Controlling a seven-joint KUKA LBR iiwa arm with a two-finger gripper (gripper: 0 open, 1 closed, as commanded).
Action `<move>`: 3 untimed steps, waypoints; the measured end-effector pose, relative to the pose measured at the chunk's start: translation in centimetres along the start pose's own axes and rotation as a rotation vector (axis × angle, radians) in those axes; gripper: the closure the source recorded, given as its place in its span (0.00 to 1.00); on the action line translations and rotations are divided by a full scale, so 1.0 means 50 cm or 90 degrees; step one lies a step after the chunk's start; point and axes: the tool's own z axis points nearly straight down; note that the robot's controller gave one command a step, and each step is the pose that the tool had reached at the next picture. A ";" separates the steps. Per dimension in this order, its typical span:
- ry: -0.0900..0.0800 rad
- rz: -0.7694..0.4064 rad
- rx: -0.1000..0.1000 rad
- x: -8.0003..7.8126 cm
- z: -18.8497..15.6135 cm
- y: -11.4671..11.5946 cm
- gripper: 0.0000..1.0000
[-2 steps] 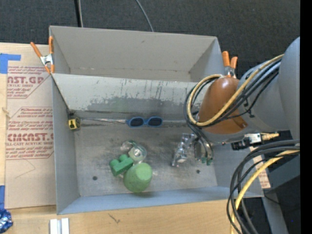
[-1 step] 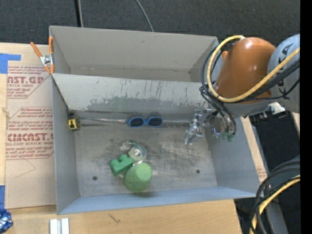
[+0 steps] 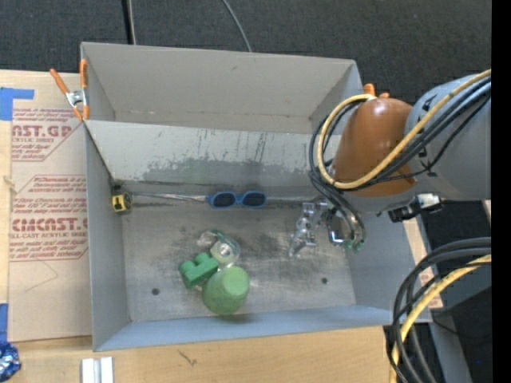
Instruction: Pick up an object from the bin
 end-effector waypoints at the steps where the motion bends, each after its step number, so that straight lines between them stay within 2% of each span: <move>1: -0.008 -0.233 0.001 -0.013 -0.219 0.017 1.00; 2: -0.005 -0.442 0.001 0.085 -0.230 0.046 1.00; 3: 0.000 -0.520 -0.002 0.073 -0.039 0.054 1.00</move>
Offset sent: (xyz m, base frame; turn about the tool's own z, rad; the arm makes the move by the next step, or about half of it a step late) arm 0.0067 0.0071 0.1083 -0.3646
